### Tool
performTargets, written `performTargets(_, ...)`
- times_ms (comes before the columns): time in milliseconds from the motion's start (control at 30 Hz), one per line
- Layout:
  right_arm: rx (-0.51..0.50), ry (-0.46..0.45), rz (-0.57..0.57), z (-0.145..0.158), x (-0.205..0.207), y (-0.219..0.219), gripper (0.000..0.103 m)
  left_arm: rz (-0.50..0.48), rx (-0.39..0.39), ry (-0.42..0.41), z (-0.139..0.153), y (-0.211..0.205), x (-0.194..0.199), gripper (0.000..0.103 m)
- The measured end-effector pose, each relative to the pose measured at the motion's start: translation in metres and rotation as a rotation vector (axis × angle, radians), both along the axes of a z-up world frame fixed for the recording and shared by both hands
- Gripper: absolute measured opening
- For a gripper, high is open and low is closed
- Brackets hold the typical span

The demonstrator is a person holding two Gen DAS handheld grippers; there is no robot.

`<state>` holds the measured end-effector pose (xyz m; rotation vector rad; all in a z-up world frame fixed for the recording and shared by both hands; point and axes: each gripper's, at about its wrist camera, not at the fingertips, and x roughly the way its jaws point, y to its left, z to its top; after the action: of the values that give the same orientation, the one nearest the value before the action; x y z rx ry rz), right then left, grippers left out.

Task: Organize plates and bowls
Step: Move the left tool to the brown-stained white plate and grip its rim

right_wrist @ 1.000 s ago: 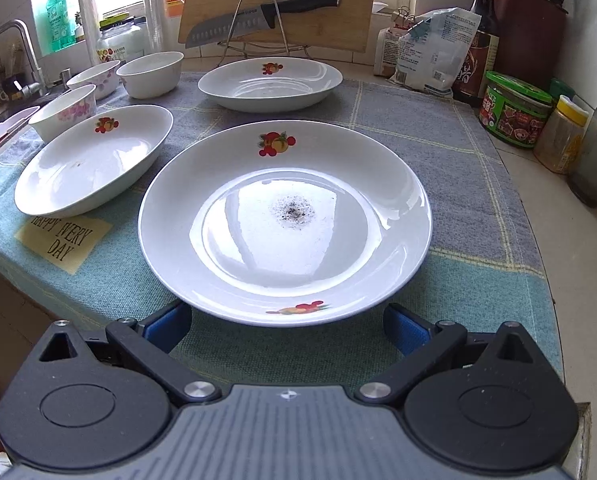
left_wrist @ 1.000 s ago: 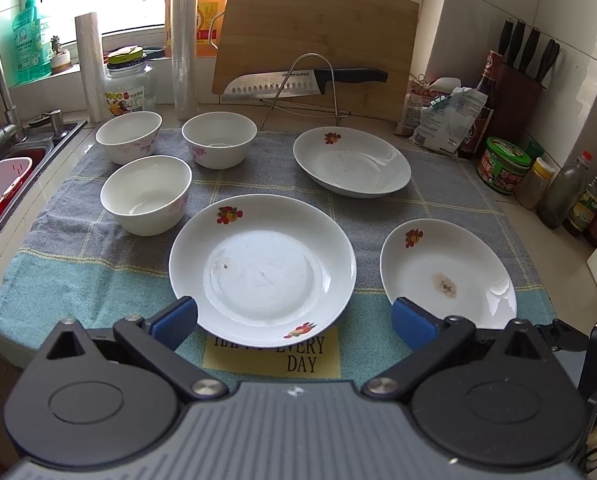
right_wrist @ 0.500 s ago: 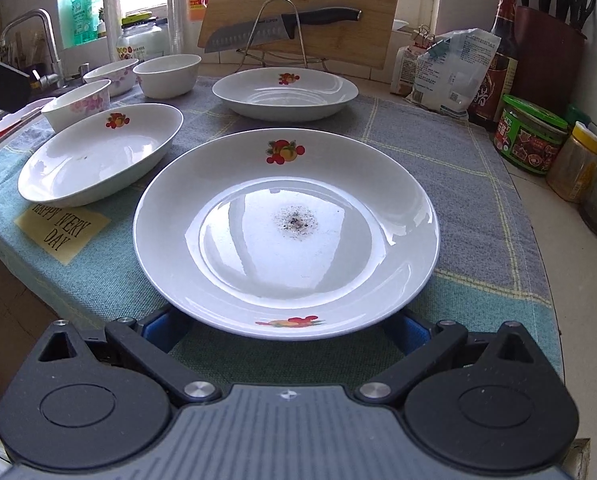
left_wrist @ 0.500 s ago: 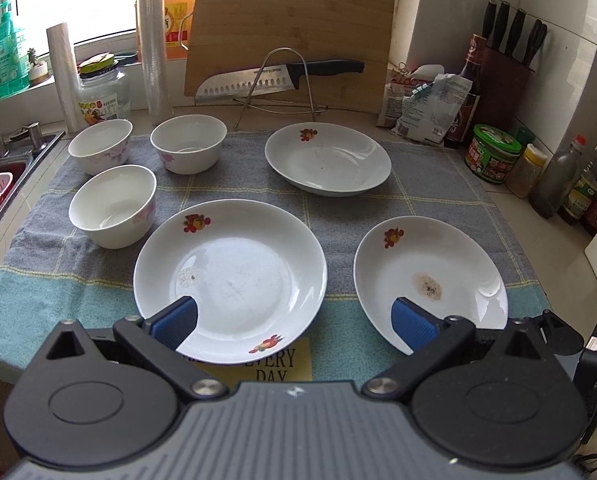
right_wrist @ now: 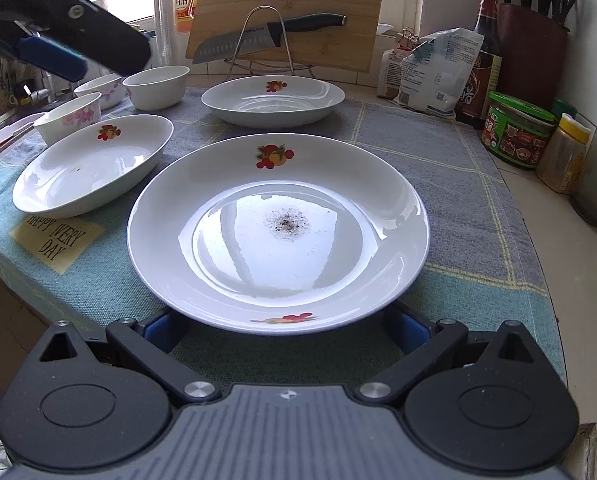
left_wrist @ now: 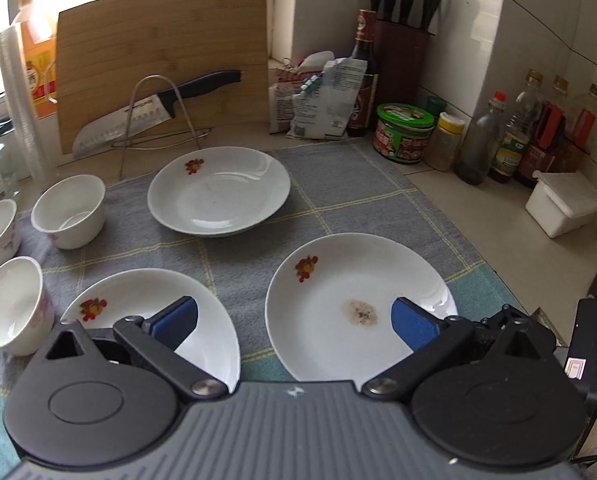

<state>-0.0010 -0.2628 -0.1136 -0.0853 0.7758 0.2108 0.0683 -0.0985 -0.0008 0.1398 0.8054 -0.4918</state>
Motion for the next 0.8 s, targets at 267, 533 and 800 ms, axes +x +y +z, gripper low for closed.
performTargets(267,-0.009,-0.001,-0.005,0.0,-0.003,0.001,0.103,-0.183,0.046,0.089,-0.019,-0.029,0.053,0.102)
performTargets(533,-0.009,-0.022,-0.009,-0.001,-0.006,0.002,0.103,-0.321,0.097,0.213,-0.053,-0.052,0.095,0.1)
performTargets(800,-0.009,-0.044,-0.024,-0.001,-0.011,0.004,0.103,-0.423,0.131,0.303,-0.072,-0.066,0.113,0.094)
